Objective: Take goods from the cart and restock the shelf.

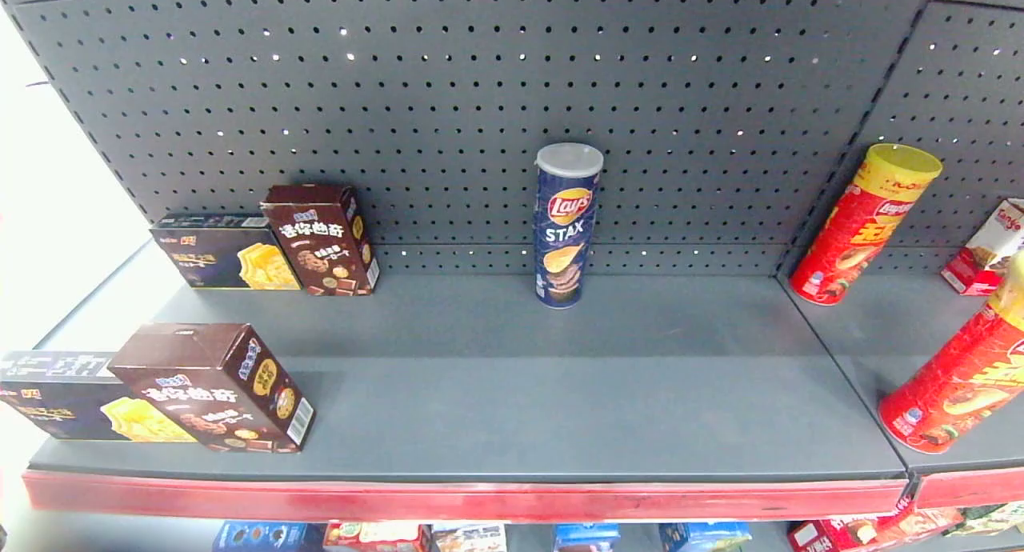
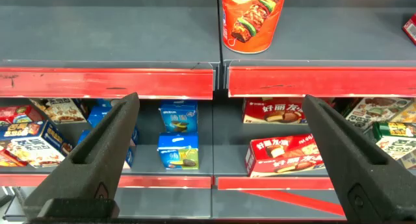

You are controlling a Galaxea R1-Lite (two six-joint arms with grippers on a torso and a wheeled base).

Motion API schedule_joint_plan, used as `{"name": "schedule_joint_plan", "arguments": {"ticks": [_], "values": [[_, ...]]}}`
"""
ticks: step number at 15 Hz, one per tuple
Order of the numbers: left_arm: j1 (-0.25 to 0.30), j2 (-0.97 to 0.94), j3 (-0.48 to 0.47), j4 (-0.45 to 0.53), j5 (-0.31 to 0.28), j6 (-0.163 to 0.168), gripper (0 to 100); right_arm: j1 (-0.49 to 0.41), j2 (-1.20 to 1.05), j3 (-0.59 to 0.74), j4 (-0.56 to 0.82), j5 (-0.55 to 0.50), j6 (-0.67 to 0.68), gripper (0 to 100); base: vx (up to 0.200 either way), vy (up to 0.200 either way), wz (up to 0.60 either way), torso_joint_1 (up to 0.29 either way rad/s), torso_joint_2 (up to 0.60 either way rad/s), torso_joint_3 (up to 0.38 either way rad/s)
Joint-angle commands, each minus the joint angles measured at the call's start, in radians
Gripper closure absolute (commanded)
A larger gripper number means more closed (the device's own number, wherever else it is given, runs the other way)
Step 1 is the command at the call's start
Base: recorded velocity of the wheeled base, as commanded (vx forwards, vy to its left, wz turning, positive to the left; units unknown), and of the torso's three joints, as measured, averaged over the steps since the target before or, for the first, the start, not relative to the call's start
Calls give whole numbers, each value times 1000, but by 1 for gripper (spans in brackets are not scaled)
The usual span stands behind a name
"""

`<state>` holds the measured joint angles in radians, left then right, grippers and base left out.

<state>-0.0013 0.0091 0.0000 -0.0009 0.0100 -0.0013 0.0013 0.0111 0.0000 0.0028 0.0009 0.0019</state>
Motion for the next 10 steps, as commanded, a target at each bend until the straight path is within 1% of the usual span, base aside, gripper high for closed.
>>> {"name": "schedule_joint_plan", "arguments": {"ticks": [1, 7, 10], "values": [[0, 2, 0, 1, 1, 0, 0, 0, 1, 0, 0, 1, 0, 0, 0, 0, 0, 0, 0, 0], [0, 2, 0, 1, 1, 0, 0, 0, 1, 0, 0, -1, 3, 0, 0, 0, 0, 0, 0, 0], [0, 2, 0, 1, 1, 0, 0, 0, 1, 0, 0, -2, 1, 0, 0, 0, 600, -2, 4, 2]]}}
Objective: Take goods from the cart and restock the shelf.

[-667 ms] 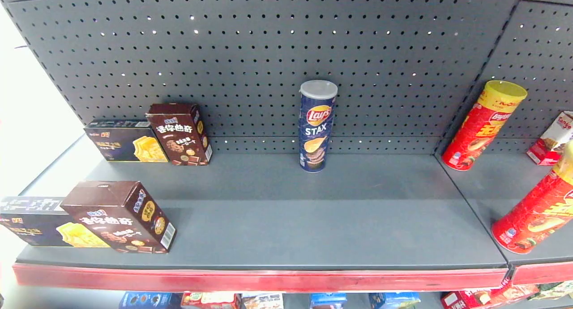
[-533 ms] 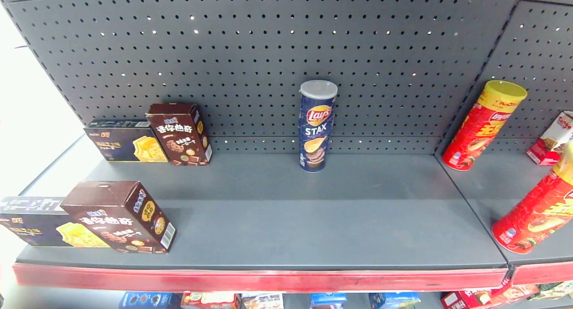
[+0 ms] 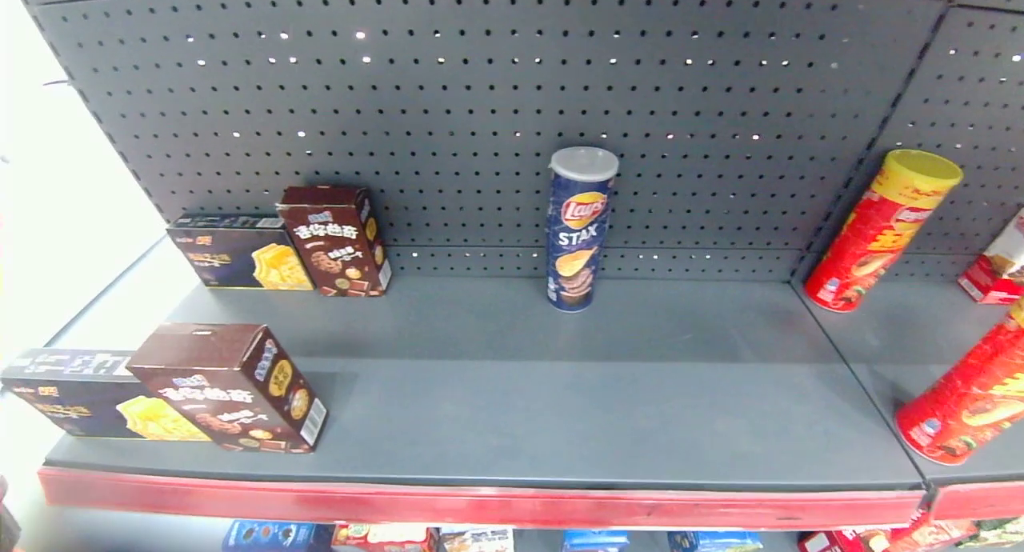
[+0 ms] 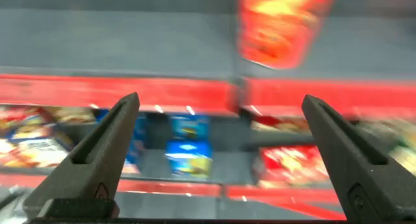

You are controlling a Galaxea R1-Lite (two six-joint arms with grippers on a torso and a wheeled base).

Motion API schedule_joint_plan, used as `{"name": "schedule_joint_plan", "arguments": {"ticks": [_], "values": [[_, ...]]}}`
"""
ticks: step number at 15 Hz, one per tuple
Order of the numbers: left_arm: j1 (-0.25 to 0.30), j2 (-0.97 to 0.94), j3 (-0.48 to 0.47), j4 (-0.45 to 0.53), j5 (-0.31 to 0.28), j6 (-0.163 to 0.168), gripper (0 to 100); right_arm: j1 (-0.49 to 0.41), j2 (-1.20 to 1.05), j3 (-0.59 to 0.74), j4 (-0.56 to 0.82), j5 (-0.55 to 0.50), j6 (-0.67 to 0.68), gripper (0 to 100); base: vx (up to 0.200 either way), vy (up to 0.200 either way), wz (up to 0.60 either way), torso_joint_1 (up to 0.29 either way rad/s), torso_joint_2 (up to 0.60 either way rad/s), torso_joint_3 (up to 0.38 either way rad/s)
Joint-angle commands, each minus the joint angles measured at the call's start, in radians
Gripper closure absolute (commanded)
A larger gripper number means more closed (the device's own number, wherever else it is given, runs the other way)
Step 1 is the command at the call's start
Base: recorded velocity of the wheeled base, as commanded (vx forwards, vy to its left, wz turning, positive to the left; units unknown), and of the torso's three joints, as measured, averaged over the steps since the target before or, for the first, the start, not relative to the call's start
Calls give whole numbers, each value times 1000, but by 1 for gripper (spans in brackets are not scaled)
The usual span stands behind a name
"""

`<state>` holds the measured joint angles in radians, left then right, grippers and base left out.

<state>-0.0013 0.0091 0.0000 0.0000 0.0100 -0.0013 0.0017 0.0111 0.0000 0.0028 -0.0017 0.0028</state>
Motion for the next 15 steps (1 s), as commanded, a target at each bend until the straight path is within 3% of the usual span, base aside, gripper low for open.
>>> {"name": "schedule_joint_plan", "arguments": {"ticks": [1, 9, 15], "values": [[0, 2, 0, 0, 1, 0, 0, 0, 1, 0, 0, 0, 0, 0, 0, 0, 600, 2, -2, 2], [0, 2, 0, 0, 1, 0, 0, 0, 1, 0, 0, -3, 0, 0, 0, 0, 600, 4, 1, 4], [0, 2, 0, 0, 1, 0, 0, 0, 1, 0, 0, -3, 0, 0, 0, 0, 0, 0, 0, 0]]}}
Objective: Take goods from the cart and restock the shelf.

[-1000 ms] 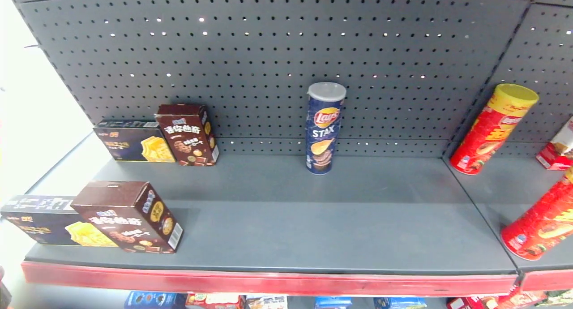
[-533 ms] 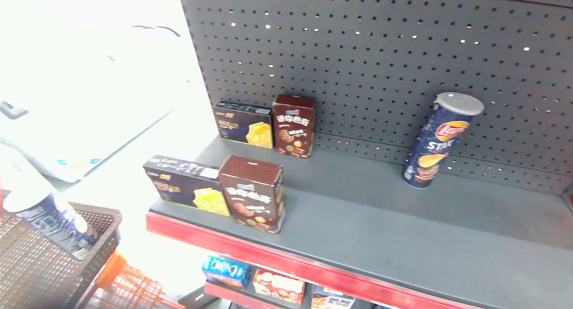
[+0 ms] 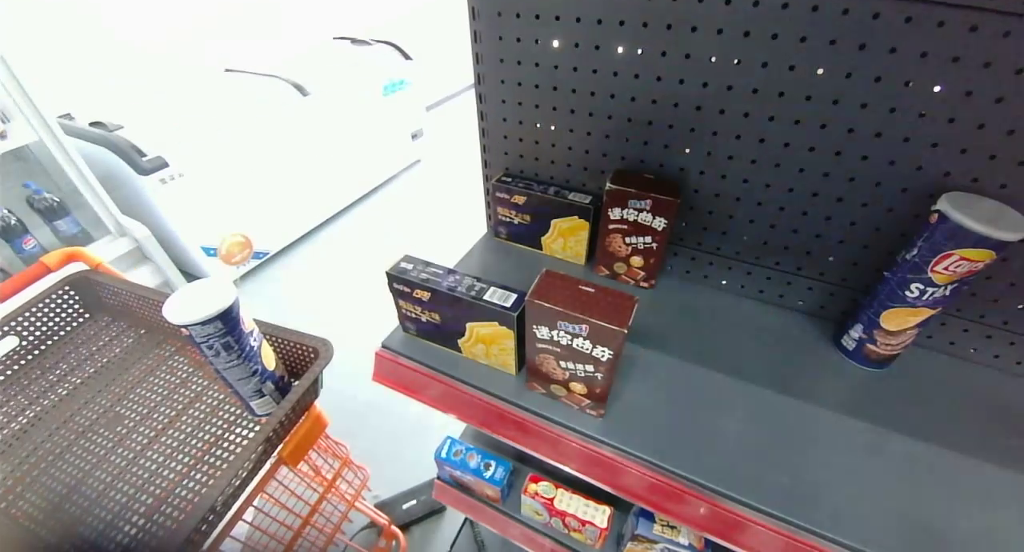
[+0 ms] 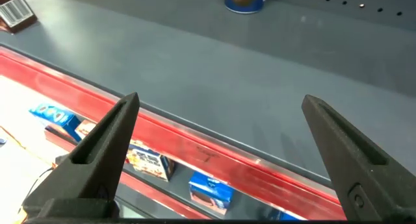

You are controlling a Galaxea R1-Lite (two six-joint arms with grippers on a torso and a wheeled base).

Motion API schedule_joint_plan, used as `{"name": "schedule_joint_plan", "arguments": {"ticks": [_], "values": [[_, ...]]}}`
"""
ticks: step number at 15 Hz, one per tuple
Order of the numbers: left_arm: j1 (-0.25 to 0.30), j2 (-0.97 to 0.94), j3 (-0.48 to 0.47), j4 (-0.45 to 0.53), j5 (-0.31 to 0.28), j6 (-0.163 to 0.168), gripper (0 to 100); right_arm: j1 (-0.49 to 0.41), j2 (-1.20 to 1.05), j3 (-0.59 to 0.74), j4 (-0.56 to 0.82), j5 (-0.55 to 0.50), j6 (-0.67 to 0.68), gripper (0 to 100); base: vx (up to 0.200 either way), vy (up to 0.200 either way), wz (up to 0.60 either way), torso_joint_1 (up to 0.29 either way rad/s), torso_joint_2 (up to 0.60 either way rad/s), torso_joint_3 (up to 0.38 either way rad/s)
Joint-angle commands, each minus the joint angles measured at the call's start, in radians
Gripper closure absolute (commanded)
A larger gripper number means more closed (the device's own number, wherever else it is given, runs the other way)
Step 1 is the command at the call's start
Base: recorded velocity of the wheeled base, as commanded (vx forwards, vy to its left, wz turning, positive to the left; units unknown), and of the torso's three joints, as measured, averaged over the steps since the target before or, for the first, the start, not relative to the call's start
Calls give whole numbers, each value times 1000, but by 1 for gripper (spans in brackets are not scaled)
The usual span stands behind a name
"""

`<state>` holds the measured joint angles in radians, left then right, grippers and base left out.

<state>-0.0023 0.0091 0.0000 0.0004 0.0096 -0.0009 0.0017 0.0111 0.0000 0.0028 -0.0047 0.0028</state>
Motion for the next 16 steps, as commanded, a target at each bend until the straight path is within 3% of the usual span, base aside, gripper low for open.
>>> {"name": "schedule_joint_plan", "arguments": {"ticks": [1, 8, 10, 11, 12, 14, 16], "values": [[1, 2, 0, 0, -3, 2, 0, 0, 1, 0, 0, 0, 0, 0, 0, 0, 0, 0, 0, 0], [1, 2, 0, 3, -10, 7, 0, 0, 1, 0, 0, 0, 0, 0, 0, 0, 0, 0, 0, 0], [2, 160, -186, 29, 7, 58, 0, 0, 1, 0, -1, 0, 0, 0, 0, 0, 0, 0, 0, 0], [4, 226, -232, 43, 20, 59, 0, 0, 1, 0, -1, 0, 0, 0, 0, 0, 0, 0, 0, 0], [-1, 427, -345, 46, 84, 55, 0, 0, 1, 0, 0, 0, 0, 0, 0, 0, 0, 0, 0, 0], [-13, 597, -382, 10, 78, 25, 0, 0, 1, 0, 0, 0, 0, 0, 0, 0, 0, 0, 0, 0], [-47, 707, -380, -59, 75, 18, 0, 0, 1, 0, 0, 0, 0, 0, 0, 0, 0, 0, 0, 0]]}}
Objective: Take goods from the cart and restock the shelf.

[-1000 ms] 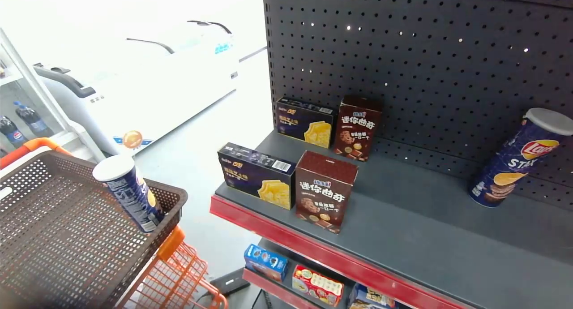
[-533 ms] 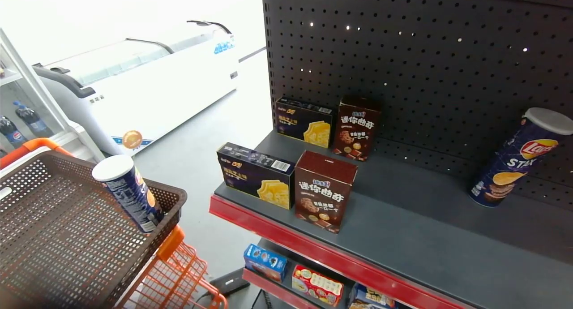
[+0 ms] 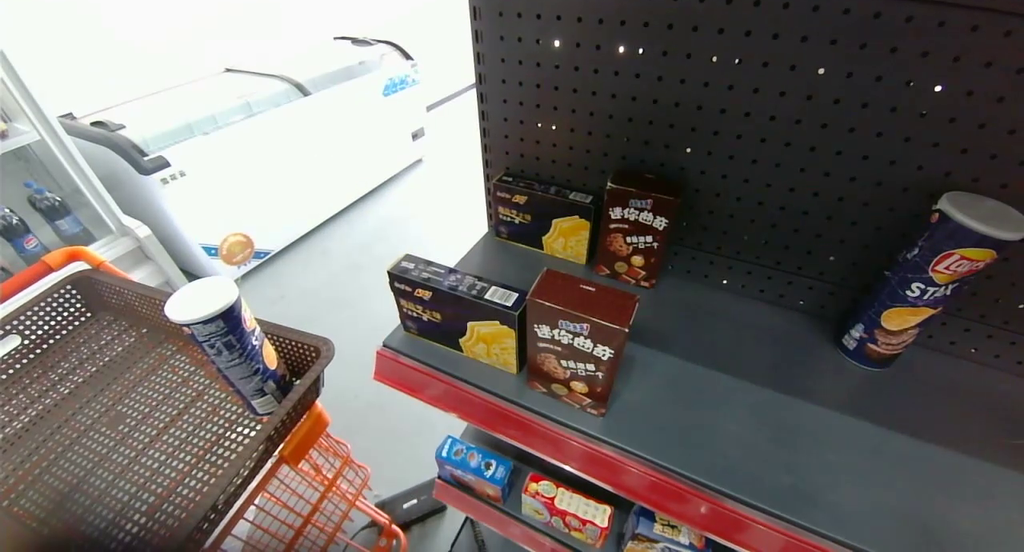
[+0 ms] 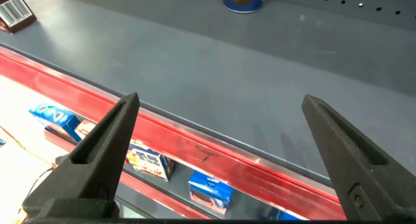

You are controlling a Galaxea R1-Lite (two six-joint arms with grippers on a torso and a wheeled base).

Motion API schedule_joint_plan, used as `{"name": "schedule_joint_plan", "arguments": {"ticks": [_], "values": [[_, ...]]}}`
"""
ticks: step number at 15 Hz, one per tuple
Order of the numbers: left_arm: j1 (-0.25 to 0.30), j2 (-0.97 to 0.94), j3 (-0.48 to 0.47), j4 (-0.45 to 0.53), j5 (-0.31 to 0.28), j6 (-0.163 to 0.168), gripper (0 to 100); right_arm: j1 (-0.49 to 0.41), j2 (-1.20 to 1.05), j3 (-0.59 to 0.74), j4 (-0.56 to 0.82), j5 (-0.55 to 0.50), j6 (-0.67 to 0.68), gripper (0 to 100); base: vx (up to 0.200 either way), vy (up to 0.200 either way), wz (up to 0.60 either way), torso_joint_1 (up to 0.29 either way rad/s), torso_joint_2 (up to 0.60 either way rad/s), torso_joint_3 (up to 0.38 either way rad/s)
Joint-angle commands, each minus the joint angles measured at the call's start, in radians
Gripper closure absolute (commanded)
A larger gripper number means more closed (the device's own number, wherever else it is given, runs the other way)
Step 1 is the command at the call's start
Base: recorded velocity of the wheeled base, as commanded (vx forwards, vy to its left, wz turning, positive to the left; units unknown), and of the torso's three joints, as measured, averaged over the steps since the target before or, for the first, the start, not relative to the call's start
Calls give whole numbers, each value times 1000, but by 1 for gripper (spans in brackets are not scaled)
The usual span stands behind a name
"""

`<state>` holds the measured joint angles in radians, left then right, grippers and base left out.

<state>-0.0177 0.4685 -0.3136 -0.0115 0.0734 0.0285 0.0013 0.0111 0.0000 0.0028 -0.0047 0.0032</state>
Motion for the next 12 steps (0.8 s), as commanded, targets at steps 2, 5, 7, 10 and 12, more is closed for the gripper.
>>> {"name": "schedule_joint_plan", "arguments": {"ticks": [2, 5, 7, 10, 12], "values": [[-76, 343, -61, -62, 14, -10, 0, 0, 1, 0, 0, 0, 0, 0, 0, 0, 0, 0, 0, 0], [31, 564, -62, -156, 14, -6, 0, 0, 1, 0, -1, 0, 0, 0, 0, 0, 0, 0, 0, 0], [79, 786, -58, -384, 19, -9, 0, 0, 1, 0, 0, 0, 0, 0, 0, 0, 0, 0, 0, 0], [91, 1021, -50, -705, 19, -10, 0, 0, 1, 0, 0, 0, 0, 0, 0, 0, 0, 0, 0, 0], [94, 1142, -55, -817, 34, -4, 0, 0, 1, 0, -1, 0, 0, 0, 0, 0, 0, 0, 0, 0]]}}
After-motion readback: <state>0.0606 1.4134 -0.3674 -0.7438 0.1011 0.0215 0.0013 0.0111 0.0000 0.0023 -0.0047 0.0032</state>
